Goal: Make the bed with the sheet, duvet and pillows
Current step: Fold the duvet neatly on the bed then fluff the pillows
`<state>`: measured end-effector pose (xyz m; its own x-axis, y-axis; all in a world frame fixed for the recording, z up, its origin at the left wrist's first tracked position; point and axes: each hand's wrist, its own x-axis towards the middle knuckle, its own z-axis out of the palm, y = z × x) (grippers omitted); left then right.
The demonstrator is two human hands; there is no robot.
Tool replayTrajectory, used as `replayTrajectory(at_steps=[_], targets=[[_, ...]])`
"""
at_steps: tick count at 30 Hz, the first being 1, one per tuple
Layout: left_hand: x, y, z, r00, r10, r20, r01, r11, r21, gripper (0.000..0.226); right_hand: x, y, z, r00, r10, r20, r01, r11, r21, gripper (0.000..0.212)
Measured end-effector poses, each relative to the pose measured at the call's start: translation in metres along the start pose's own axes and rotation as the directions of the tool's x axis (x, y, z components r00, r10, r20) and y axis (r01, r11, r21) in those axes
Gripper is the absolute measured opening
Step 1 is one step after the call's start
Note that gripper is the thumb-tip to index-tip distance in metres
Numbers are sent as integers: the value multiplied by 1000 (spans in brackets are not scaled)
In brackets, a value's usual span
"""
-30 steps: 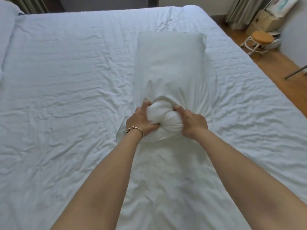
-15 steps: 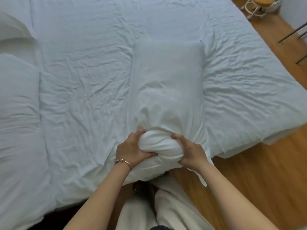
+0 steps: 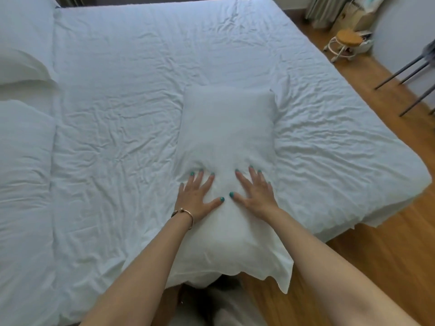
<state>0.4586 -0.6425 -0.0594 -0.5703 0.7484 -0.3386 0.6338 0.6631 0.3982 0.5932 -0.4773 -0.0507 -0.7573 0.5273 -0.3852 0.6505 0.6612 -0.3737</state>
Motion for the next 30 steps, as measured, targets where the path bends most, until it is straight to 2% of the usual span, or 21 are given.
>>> replayTrajectory(at_steps=[7, 11, 14, 16, 18, 20, 22, 24, 25, 27, 29, 30], targets=[[112, 20, -12, 969, -233, -84, 231, 972, -32, 71, 111, 10, -17, 996, -77, -54, 73, 994, -82, 62], [181, 17, -26, 938, -311, -153, 314, 949, -6, 79, 172, 31, -30, 980, -178, -95, 159, 971, -178, 64], [221, 8, -38, 924, -351, -150, 343, 936, -77, 88, 217, 44, -47, 978, -133, -158, 104, 978, -183, 69], [232, 3, -42, 904, -396, -162, 373, 915, -155, 96, 234, 50, -50, 972, 55, -229, -66, 997, -40, 77], [226, -4, -37, 836, -529, -145, 469, 827, -311, 108, 231, 53, -45, 932, 297, -208, -236, 933, 272, 89], [210, -17, -26, 753, -658, -10, 555, 644, -527, 123, 211, 58, -34, 931, 344, -123, -251, 846, 472, 98], [187, -36, -19, 734, -656, 176, 578, 466, -670, 141, 185, 71, -25, 942, 334, -38, -267, 811, 521, 103], [161, -53, -20, 729, -608, 315, 607, 360, -708, 146, 167, 88, -20, 920, 384, 83, -369, 772, 517, 107], [150, -58, -20, 727, -594, 345, 615, 340, -712, 147, 161, 92, -19, 908, 397, 132, -402, 739, 541, 109], [136, -59, -21, 774, -560, 296, 557, 380, -739, 149, 156, 86, -22, 923, 335, 187, -365, 615, 699, 119], [133, -49, -25, 845, -499, 194, 435, 429, -791, 148, 155, 72, -32, 961, 234, 147, -248, 497, 831, 124], [132, -42, -29, 870, -470, 150, 379, 442, -813, 145, 153, 65, -38, 973, 206, 103, -193, 490, 850, 127]])
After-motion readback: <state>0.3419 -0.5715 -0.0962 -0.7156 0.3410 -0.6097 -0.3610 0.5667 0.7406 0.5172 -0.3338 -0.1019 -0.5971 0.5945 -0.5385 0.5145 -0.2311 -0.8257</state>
